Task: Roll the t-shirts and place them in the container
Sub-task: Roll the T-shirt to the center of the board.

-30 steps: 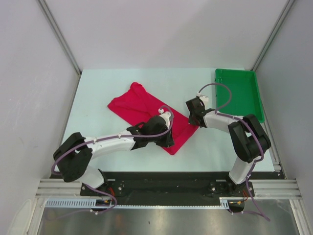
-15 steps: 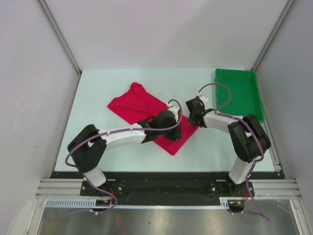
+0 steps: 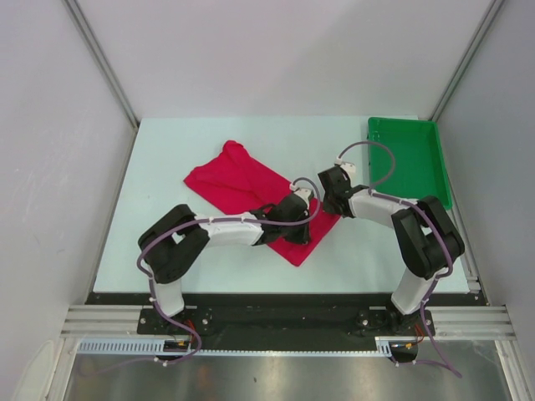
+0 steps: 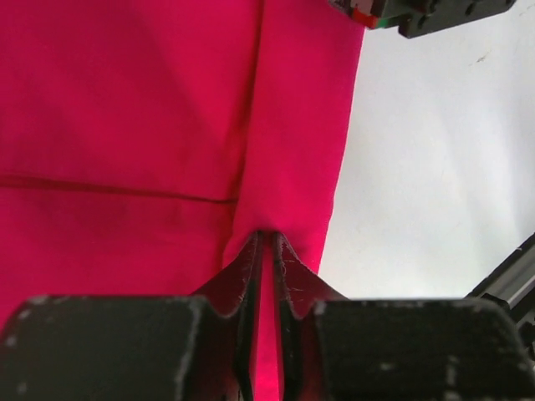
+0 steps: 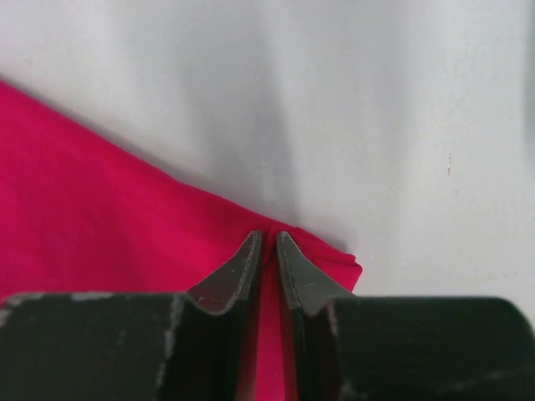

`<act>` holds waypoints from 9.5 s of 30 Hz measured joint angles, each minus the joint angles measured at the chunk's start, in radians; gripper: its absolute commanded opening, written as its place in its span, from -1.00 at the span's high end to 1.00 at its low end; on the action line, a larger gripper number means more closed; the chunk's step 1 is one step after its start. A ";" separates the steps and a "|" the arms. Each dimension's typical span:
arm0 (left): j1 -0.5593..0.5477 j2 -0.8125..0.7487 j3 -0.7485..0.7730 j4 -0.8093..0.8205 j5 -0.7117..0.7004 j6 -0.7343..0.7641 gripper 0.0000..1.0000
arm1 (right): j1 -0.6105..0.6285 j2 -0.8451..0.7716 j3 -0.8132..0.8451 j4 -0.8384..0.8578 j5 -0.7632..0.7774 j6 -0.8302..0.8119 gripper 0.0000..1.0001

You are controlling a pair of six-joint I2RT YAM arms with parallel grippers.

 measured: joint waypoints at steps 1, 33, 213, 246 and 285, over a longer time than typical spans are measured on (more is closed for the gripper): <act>-0.002 0.003 0.000 0.003 0.000 -0.002 0.80 | 0.000 -0.006 -0.001 -0.004 -0.003 -0.001 0.48; -0.019 0.032 -0.019 0.064 -0.045 -0.049 0.92 | -0.145 -0.383 -0.473 0.290 -0.354 0.094 -0.28; -0.180 -0.156 -0.309 0.257 0.103 -0.148 0.99 | 0.001 -0.440 -0.372 -0.204 -0.030 0.631 -0.26; -0.203 -0.221 -0.203 0.215 0.000 0.097 -0.15 | -0.038 -0.307 -0.267 -0.282 -0.066 0.580 1.00; -0.137 -0.023 -0.222 0.410 0.028 -0.031 0.97 | 0.005 -0.480 -0.283 -0.288 -0.036 0.495 -0.62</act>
